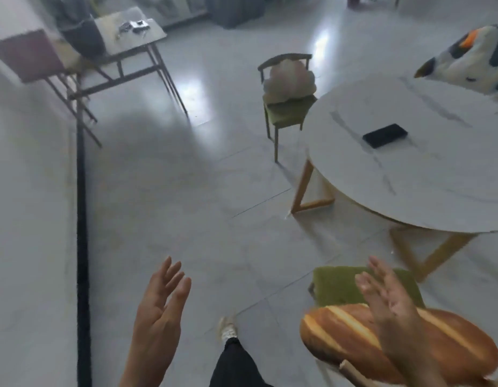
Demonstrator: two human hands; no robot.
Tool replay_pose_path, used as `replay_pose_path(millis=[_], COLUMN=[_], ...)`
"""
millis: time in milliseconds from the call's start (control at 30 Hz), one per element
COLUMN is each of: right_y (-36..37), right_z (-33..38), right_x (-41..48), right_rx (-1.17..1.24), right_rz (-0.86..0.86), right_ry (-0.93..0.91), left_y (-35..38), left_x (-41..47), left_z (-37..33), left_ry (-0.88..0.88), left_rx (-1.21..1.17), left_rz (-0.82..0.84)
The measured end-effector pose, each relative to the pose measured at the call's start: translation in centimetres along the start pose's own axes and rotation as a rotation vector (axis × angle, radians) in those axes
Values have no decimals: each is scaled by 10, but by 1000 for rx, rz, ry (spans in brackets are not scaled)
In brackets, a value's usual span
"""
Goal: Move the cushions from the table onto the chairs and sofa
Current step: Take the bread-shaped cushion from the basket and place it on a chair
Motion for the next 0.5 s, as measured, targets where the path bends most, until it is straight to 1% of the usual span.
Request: replay_pose_path(millis=[133,300,400,500], right_y=[83,229,312,378], right_z=[36,80,102,137], right_x=[36,96,128,152], right_rx=[-122,-260,-345,-387], right_rz=[174,389,502,541], right_ry=[-31,-75,-125,-166], left_y=[-72,-179,-236,-285], left_x=[-7,13,31,57], left_z=[27,58,64,55], left_ry=[-93,-146,-147,-123], left_rx=[-85,-229,-268,-285], left_rz=[-166,-400,-483,-540])
Point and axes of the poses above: each hand's wrist, its own x-axis towards the middle knuckle, its own y-axis out of the palm, z = x × y, the point moved 3 cm from there along x, towards the middle knuckle, and after that the axes turned 13 degrees about z, right-handed, at the moved point
